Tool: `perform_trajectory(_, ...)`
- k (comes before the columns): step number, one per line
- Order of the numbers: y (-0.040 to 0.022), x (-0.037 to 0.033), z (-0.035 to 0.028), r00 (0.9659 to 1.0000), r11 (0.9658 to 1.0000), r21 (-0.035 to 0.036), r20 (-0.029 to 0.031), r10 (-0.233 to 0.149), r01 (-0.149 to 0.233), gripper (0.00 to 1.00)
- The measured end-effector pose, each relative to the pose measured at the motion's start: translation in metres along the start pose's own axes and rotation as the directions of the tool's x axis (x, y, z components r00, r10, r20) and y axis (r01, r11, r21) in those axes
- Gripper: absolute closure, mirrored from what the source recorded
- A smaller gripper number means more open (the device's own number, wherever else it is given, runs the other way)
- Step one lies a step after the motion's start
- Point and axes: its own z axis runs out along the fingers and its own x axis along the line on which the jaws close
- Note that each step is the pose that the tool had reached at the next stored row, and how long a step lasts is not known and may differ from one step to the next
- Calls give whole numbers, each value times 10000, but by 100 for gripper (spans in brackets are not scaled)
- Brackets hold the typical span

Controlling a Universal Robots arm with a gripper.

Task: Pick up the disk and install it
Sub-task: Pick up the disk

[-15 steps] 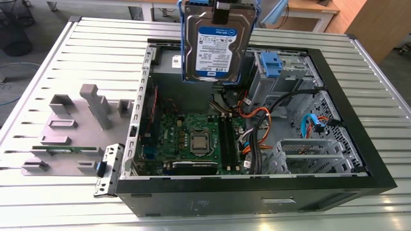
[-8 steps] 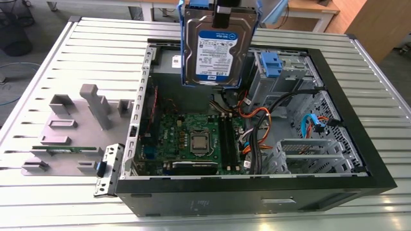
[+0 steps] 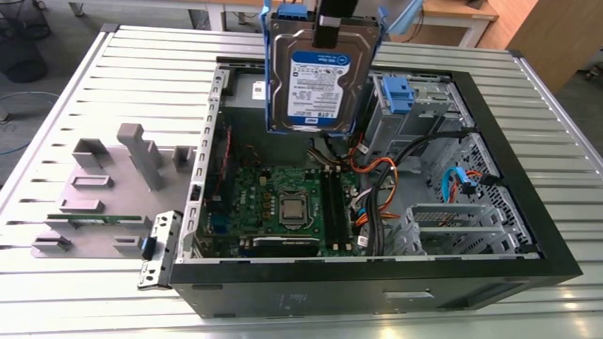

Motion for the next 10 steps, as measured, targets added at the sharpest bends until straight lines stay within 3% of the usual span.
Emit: perform_trajectory(10,-6,139,-4,10000,10000,0,-6,0,0,65)
